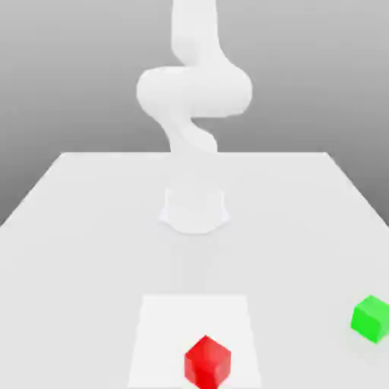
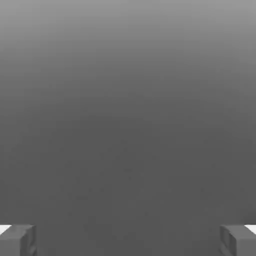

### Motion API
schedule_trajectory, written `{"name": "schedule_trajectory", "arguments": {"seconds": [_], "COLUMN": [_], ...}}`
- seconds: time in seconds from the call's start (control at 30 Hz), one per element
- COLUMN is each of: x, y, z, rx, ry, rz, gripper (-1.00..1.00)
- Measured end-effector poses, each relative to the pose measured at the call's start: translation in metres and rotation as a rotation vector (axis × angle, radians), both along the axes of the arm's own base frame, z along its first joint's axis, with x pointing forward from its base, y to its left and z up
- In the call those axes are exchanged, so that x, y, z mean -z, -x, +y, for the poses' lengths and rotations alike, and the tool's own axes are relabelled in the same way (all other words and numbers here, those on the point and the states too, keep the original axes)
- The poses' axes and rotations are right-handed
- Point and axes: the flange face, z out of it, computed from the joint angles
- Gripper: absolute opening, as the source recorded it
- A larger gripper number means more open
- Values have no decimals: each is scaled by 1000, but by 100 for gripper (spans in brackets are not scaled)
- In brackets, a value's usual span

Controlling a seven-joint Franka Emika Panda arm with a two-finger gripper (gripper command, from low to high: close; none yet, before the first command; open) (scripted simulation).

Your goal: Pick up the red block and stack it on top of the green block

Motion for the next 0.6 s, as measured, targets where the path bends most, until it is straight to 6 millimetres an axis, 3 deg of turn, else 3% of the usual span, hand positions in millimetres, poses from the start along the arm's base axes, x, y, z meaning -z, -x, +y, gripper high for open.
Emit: {"name": "schedule_trajectory", "arguments": {"seconds": [0.13, 0.3, 0.43, 0.6], "x": [67, 157, 233, 326], "y": [-49, -92, -113, -121], "z": [4, 3, 1, 1], "rx": [106, 227, 318, 427], "ry": [-17, -48, -83, -140], "rz": [115, 249, 353, 481], "gripper": [0, 0, 0, 0]}}
